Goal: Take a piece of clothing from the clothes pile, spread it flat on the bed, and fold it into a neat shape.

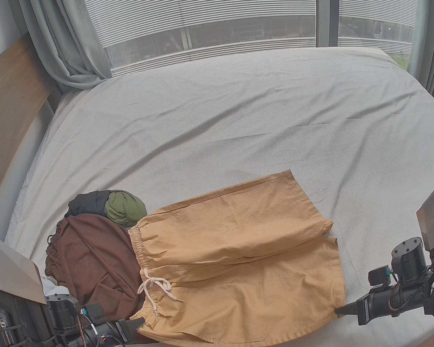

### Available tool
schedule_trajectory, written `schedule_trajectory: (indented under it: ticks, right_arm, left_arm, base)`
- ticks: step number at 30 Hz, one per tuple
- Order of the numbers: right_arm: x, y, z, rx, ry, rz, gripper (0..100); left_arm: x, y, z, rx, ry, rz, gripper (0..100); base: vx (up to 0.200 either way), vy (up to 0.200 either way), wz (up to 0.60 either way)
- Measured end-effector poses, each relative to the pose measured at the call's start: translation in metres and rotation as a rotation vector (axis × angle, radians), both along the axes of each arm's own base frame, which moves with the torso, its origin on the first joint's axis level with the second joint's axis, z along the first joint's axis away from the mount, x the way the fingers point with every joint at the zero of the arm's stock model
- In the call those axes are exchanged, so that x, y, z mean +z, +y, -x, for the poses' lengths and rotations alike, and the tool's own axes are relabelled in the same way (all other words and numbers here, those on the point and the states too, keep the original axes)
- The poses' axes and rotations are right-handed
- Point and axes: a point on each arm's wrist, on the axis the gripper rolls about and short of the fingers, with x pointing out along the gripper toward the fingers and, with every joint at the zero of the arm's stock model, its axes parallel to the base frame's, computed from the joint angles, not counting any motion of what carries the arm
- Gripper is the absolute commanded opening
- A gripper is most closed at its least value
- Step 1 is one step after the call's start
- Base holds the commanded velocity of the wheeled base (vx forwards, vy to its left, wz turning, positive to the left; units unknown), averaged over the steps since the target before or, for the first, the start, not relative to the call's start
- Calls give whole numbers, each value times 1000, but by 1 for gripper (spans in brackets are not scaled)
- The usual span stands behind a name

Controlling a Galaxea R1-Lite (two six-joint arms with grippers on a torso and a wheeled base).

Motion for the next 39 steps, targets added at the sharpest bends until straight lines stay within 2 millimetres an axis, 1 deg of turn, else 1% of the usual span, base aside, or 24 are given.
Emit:
schedule_trajectory:
  ticks: [4,8,11,22,30,39]
  right_arm:
    - [11,0,-3,-2,-44,-28,0]
    - [20,-1,-12,-17,-102,-56,0]
    - [24,-1,-16,-31,-124,-73,0]
    - [37,-1,-31,-81,-185,-134,0]
    - [45,0,-38,-116,-194,-184,0]
    - [58,3,-47,-153,-219,-257,0]
  left_arm:
    - [12,-6,-8,44,-23,74,0]
    - [23,-10,-15,47,-74,101,0]
    - [28,-11,-18,45,-99,108,0]
    - [44,-13,-29,81,-142,187,0]
    - [49,-14,-33,92,-164,205,0]
    - [56,-15,-41,143,-177,250,0]
  base:
    - [0,0,0]
    - [0,0,0]
    - [0,0,0]
    - [0,0,0]
    - [0,0,0]
    - [0,0,0]
